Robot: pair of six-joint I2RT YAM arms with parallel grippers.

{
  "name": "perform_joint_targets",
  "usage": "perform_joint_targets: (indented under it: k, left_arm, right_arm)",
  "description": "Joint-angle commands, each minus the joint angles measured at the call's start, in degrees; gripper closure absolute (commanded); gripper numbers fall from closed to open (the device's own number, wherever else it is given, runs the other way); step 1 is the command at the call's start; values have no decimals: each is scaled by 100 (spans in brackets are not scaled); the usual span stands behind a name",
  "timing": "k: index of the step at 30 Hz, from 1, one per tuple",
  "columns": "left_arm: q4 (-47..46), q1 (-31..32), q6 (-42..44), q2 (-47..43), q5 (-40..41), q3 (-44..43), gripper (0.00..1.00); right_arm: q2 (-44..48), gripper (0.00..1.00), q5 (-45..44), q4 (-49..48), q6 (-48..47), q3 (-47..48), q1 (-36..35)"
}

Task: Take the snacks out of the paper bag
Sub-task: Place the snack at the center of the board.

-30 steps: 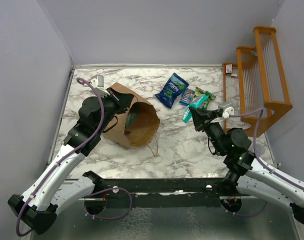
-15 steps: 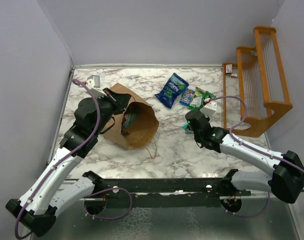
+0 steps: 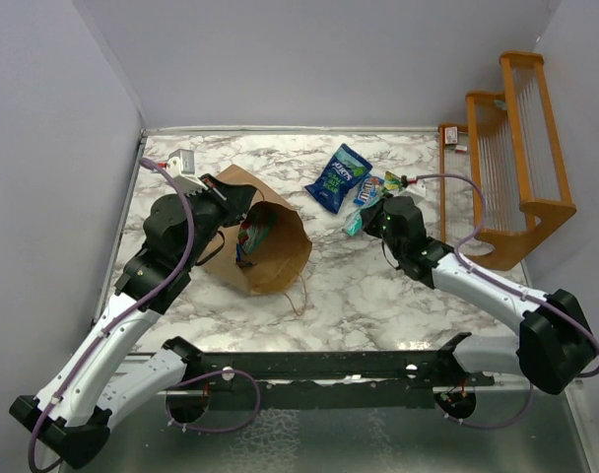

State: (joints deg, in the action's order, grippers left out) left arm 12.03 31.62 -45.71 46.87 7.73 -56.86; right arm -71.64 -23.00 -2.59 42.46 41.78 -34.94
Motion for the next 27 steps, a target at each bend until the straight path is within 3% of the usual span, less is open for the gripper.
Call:
perform_joint_targets:
  k: [1,6,12,20,23,27]
  left_arm:
    - [-163,-11,-75,-82,-72,-131,100]
    - [-183,-15,-78,-64,-220,-83,100]
    - [-165,-14,18,-59,-212,-64,100]
    - [-208,-15,-37,-97,-231,4,100]
    - [-185,-10,-69,-162,-231,42,100]
    - [-173,-13,-90,-191,-199,57,100]
  right_arm:
    - [-314,99,356,-1121,-42,-170,248]
    - [-641,95,471,-559,392,-676,607]
    - [139,66,355,-302,289,-1373,630]
    - [1094,48,365,123,-658,-1092,629]
    - [1315,45,794,-11,-1014,-903,635]
    - [1559,37,2335,-1209,-1358,-1254,634]
